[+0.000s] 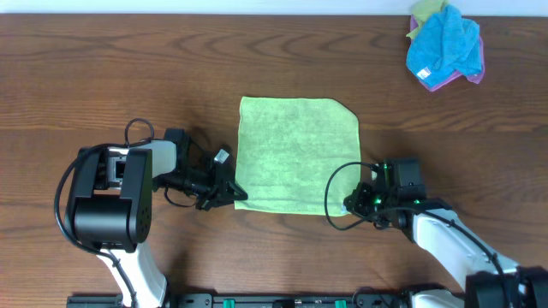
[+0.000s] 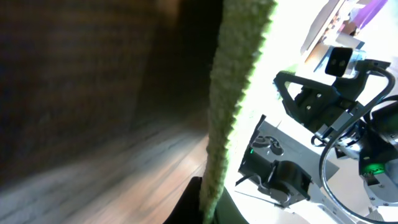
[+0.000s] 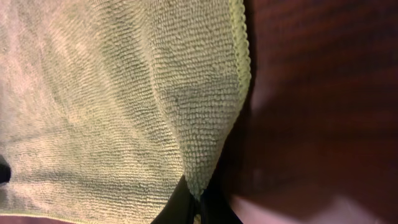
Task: Fold the cloth
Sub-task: 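Grasp the near edge of the towel with both grippers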
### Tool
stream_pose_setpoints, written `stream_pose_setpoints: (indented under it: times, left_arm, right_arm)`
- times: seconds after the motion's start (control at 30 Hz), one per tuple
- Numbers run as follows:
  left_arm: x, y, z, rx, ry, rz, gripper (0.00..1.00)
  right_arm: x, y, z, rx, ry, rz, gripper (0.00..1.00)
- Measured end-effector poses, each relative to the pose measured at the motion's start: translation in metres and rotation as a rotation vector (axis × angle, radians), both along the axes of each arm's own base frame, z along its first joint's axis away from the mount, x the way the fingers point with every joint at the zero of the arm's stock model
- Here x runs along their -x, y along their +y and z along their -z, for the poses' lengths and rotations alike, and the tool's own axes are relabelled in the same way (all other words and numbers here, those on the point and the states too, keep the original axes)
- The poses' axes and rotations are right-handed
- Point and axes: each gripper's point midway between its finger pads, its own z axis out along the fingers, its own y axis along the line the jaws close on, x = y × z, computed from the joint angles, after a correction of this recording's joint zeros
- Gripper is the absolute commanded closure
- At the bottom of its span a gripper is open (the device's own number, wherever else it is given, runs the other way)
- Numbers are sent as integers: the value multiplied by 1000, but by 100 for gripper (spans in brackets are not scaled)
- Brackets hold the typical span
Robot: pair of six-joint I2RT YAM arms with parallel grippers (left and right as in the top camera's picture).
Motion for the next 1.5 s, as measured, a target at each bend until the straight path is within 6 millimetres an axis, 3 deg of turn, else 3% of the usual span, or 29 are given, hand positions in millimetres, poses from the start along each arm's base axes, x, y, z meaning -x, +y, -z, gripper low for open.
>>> stream_pose_setpoints:
  times: [0.4,0.8,0.87,1.07,1.17,1.5]
  left_arm:
    - [31,34,1,-84,21,-55,94]
    - [50,26,-27,-274,-146,124,94]
    - [53,28,-30,-334,-183,156,86]
    - [50,38,-24,-462,-262,214,37]
    - [41,33,-21,-484,-317,225,20]
    - [10,25,-17,-509,-398,117,22]
  right_arm:
    - [7,1,-6,31,-12,-29,99]
    - [3,7,-16,29,-65,-52,98]
    - [3,7,-16,29,-64,-52,99]
    - [1,8,-17,27,-72,-53,99]
    - [1,8,-17,24,-76,-53,99]
    - [1,11,-19,7,-75,-61,99]
